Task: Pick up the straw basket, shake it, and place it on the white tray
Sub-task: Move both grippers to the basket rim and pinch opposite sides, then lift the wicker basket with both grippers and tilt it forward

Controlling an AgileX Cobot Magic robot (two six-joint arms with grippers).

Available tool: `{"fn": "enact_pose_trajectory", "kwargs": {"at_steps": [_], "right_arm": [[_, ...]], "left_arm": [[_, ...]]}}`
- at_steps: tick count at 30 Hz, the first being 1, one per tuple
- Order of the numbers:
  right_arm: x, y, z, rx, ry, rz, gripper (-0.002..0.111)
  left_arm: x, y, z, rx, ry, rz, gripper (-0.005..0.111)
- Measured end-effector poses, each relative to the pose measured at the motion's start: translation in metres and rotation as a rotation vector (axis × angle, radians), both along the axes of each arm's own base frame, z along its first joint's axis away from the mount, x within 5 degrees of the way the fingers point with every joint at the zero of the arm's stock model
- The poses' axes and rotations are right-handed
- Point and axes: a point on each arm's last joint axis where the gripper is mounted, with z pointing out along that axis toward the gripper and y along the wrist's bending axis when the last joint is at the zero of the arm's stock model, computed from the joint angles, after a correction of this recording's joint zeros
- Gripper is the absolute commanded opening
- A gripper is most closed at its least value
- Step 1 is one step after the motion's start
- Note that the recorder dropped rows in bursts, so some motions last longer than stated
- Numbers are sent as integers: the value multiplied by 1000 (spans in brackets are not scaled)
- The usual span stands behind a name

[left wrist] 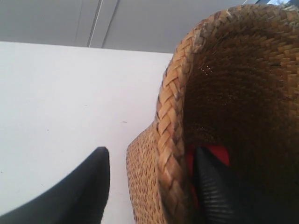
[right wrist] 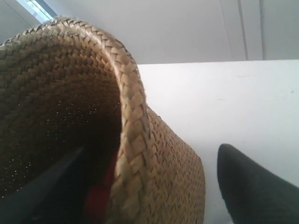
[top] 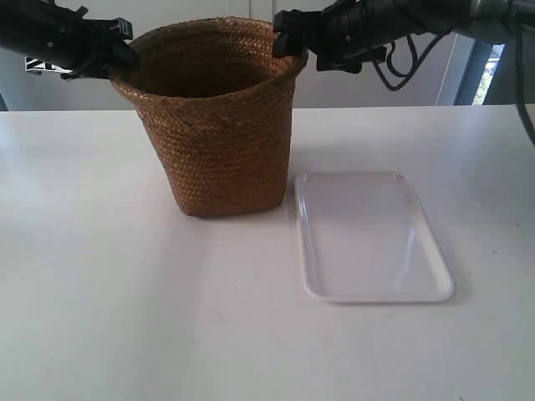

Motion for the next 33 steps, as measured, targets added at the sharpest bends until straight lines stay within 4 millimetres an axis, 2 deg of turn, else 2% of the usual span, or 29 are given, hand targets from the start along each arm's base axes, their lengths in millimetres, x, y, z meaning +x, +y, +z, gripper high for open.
{"fn": "enact_pose_trajectory", "kwargs": {"at_steps": [9,25,30,33], "right_arm": [[-1,1,4,2,11,10,70],[1,2,-7,-14,51,24,70],[1,4,-6,-13,47,28,63],[0,5,-6,-14,47,30,56]], "left_arm": [[0,-1,0,-1,4,-5,58],[0,-1,0,-3,4,-7,58],[0,-1,0,2,1,-12,58],[0,-1,0,5,-1,-14,51]]}}
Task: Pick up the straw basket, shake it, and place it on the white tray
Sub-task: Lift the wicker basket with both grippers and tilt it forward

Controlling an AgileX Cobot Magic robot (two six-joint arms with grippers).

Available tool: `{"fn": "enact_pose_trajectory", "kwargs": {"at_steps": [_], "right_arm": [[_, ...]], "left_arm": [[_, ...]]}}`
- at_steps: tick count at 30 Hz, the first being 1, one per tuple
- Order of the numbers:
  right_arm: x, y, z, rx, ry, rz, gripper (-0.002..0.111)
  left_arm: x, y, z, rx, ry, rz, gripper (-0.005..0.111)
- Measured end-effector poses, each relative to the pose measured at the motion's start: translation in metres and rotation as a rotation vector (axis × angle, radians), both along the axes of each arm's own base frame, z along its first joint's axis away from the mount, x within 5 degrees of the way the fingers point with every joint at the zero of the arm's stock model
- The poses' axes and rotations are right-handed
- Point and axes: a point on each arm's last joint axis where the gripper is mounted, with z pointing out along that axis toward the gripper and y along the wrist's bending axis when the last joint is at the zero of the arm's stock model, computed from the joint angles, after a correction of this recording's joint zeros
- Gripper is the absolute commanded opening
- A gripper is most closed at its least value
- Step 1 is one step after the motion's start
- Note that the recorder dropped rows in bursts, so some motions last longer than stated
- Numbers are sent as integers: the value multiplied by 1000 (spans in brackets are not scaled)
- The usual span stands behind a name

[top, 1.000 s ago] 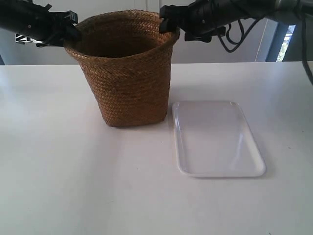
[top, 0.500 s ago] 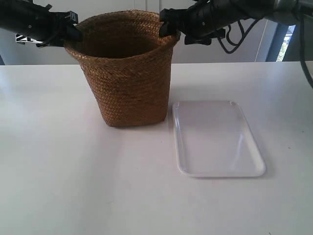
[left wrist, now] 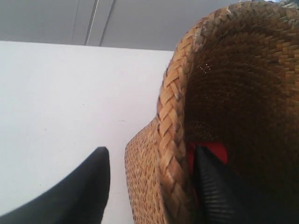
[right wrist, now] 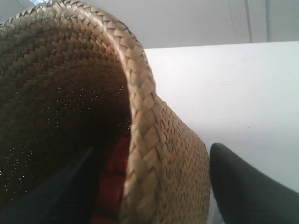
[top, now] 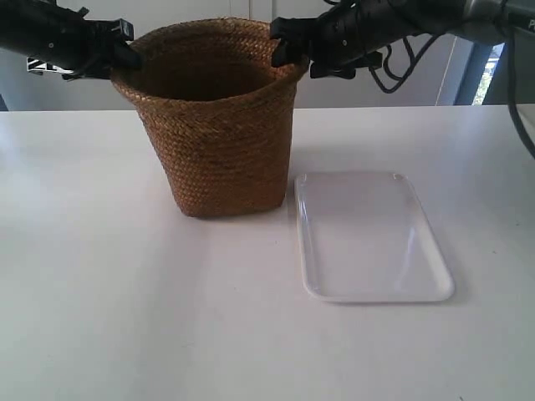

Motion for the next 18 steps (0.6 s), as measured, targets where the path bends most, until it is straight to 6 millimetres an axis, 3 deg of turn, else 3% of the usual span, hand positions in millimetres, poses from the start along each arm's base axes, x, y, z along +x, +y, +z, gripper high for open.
{"fn": "enact_pose_trajectory", "kwargs": {"at_steps": [3,5,7,18], "right_arm": [[0,0,1,0,-2,0,39],[0,0,1,10,4,-2,13],[-1,1,1,22,18,0,0],[-15,2,20,11,46,52,0]], "left_arm": [[0,0,0,-1,-1,0,36],[0,-1,0,-10,2,-2,11],[-1,-3,0,-26,9,-5,0],[-19,-8,22,-27,28,-77,0]]}}
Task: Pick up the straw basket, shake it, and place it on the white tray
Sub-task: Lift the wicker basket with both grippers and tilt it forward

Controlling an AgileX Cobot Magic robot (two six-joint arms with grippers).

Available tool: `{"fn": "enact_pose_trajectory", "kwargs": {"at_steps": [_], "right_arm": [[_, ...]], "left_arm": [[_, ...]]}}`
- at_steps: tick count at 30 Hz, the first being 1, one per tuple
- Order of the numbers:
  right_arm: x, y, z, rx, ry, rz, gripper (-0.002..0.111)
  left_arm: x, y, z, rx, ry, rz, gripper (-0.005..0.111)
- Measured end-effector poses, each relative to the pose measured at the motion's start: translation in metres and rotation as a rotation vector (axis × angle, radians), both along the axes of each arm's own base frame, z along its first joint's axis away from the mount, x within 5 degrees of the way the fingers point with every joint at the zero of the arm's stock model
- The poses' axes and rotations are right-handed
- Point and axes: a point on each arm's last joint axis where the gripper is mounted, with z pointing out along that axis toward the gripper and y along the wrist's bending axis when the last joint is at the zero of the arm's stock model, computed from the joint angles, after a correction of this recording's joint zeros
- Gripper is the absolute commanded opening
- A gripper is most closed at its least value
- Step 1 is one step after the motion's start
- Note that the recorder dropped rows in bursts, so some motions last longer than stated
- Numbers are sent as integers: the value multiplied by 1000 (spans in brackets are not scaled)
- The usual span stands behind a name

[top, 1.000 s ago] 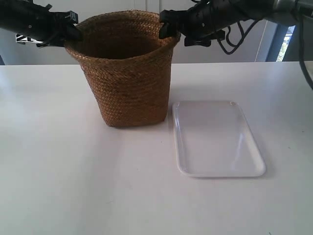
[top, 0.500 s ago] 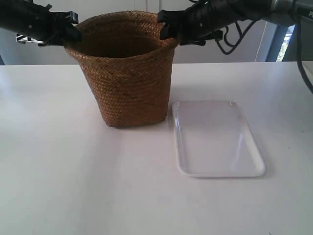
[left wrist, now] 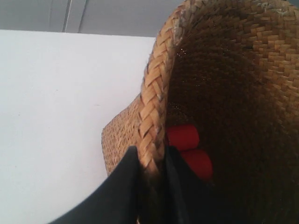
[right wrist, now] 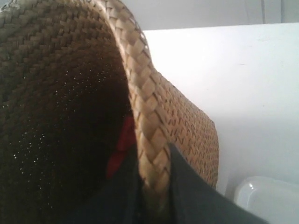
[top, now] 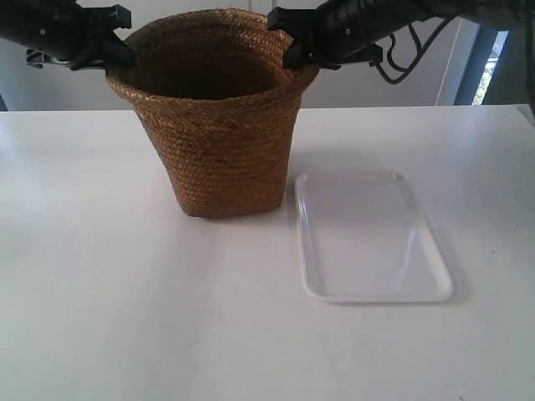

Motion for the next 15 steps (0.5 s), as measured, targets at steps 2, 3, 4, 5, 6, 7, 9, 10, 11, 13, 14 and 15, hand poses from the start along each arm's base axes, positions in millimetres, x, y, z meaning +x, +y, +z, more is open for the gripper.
{"fn": "enact_pose_trajectory", "kwargs": {"at_steps": [2,3,4,5,6,7,9,10,11,13,14,15], "right_arm": [[-6,0,7,-6,11,21,0],[-9,0,10,-10,17,30,0],[-11,0,13,-12,17,37,0],[-15,0,17,-21,20,46,0],[-18,1,20,-26,21,54,0],[-21,2,23,-37,20,63,0],[-28,4,28,-59,25,81,0],[-30,6,31,-66,23,88,0],[-33,8,33,-74,28,99,0],[-39,13,38,-89,30,119,0],[-42,14,40,-98,31,129,0],[-46,17,43,-108,33,142,0]], "left_arm": [[-7,-1,9,2,-3,-12,0],[-9,-1,12,5,-1,-22,0],[-13,-2,16,8,-4,-27,0],[-16,-2,19,6,-3,-32,0],[-19,-3,21,4,-2,-36,0],[-22,-3,23,1,2,-39,0],[-29,-4,25,-3,12,-45,0],[-34,-4,27,-2,16,-49,0],[-37,-4,27,-2,21,-50,0],[-47,-4,28,2,29,-50,0],[-52,-4,30,3,27,-49,0],[-57,-4,31,5,27,-49,0]]}}
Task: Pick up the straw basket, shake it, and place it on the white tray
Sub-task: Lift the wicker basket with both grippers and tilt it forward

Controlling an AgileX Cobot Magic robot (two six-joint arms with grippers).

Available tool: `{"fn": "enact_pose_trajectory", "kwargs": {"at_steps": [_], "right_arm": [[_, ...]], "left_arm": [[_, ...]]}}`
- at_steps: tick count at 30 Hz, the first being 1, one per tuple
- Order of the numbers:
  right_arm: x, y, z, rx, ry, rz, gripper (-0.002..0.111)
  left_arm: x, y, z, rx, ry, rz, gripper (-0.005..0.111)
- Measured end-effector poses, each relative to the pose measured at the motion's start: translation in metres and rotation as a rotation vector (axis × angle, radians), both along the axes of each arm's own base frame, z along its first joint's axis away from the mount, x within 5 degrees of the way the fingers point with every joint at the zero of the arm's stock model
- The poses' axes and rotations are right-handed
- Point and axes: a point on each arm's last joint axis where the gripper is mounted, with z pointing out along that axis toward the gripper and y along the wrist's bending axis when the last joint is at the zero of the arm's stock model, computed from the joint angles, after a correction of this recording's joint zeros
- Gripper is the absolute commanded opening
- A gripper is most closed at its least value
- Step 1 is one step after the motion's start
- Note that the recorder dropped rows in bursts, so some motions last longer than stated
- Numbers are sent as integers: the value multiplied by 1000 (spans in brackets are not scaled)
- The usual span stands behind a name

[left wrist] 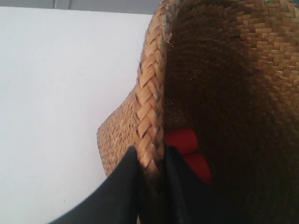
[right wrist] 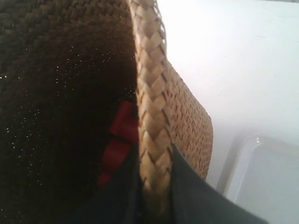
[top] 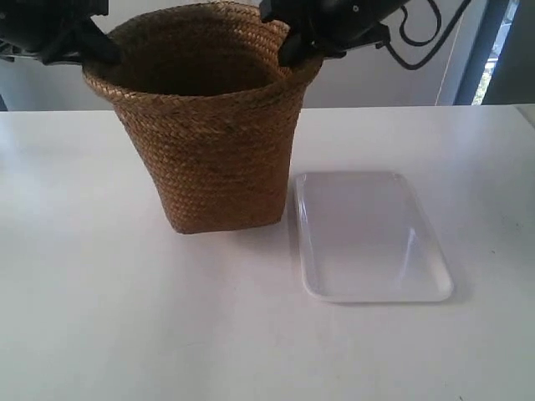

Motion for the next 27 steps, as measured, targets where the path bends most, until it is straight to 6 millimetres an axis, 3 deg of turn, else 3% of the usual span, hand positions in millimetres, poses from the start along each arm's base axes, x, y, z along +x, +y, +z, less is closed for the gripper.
{"fn": "enact_pose_trajectory", "kwargs": {"at_steps": [6,17,22,27], "right_arm": [[-26,10,7,-24,36,33,0],[-86,-3,-4,-49,65,-24,0],[-102,4,-18,-53,37,-25,0],[-116,2,-27,-63,-15,-38,0]], "left_arm": [[-34,-1,3,5,13,-3,0],[-74,-5,14,5,22,-44,0],[-93,-17,-8,38,-11,-43,0],[-111,-22,-8,63,-96,-33,0]]}}
